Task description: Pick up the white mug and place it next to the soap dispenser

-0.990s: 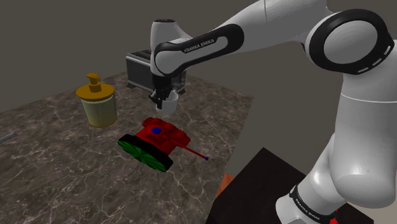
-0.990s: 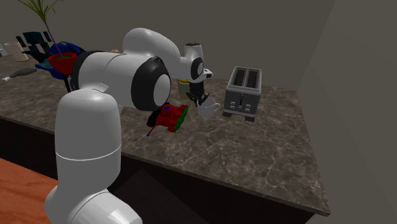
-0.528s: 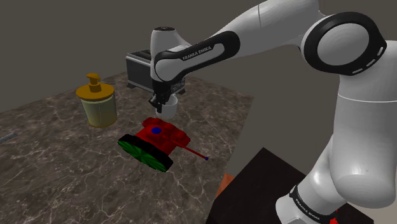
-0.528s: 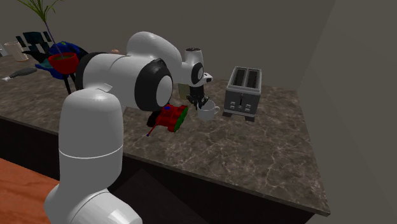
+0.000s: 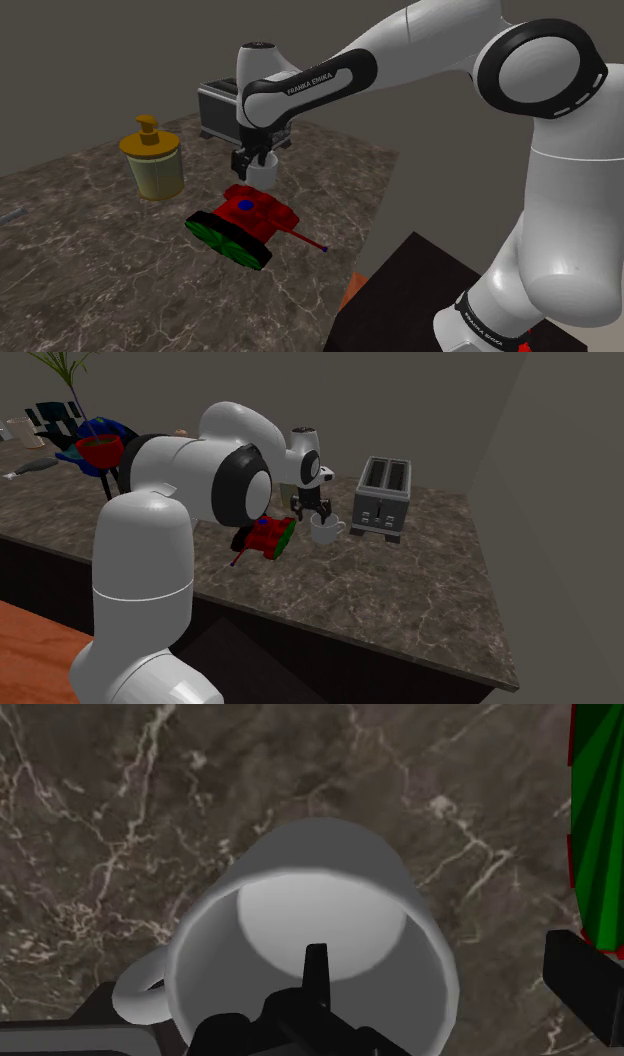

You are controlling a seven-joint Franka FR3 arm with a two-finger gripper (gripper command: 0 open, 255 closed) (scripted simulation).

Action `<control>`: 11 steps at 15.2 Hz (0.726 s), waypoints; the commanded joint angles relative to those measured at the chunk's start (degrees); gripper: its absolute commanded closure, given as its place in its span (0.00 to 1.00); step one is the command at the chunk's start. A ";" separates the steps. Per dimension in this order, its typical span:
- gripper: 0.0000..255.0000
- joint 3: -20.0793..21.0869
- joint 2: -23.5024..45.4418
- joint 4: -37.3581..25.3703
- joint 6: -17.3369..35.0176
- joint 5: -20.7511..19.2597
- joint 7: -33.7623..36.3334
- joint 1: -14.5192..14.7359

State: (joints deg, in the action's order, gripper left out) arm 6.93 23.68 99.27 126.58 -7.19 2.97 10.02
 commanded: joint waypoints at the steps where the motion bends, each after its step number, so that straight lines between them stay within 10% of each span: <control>1: 0.00 0.00 0.00 0.00 0.00 0.00 0.00 0.00; 11: 0.00 0.38 -3.44 -2.40 -5.81 0.73 -0.46 0.00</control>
State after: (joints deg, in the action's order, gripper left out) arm 7.30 20.26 96.87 120.82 -6.47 2.51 10.01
